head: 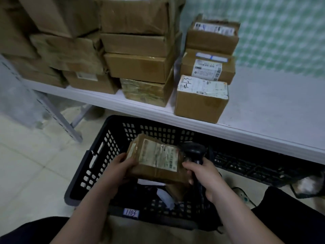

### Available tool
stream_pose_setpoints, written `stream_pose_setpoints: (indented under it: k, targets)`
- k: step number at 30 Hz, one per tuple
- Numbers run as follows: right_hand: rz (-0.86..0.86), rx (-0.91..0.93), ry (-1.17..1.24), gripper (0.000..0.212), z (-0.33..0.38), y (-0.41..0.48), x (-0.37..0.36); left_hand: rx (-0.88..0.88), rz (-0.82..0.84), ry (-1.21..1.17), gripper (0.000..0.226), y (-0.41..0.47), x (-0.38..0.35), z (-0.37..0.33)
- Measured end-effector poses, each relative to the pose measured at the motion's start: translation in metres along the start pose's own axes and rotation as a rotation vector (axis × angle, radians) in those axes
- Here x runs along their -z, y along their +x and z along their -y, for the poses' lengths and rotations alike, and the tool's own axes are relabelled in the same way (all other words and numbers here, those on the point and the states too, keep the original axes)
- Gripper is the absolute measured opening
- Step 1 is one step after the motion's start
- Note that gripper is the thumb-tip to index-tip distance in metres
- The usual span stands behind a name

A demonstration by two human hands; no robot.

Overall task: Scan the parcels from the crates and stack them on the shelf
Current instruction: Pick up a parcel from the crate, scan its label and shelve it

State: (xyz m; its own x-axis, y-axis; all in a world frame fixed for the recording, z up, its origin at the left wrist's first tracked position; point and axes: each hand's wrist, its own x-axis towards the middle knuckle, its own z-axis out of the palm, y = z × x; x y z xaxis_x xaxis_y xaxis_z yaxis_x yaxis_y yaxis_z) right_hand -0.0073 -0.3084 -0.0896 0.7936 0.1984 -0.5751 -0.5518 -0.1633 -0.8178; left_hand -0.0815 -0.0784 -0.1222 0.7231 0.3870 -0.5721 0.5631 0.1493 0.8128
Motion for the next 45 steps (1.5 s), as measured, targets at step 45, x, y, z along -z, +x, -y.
stream_pose_setpoints:
  k: [45]
  targets:
    - [0.083, 0.851, -1.086, 0.035, 0.147, -0.109, 0.017, -0.349, -0.240, -0.286, 0.008, -0.109, 0.078, -0.101]
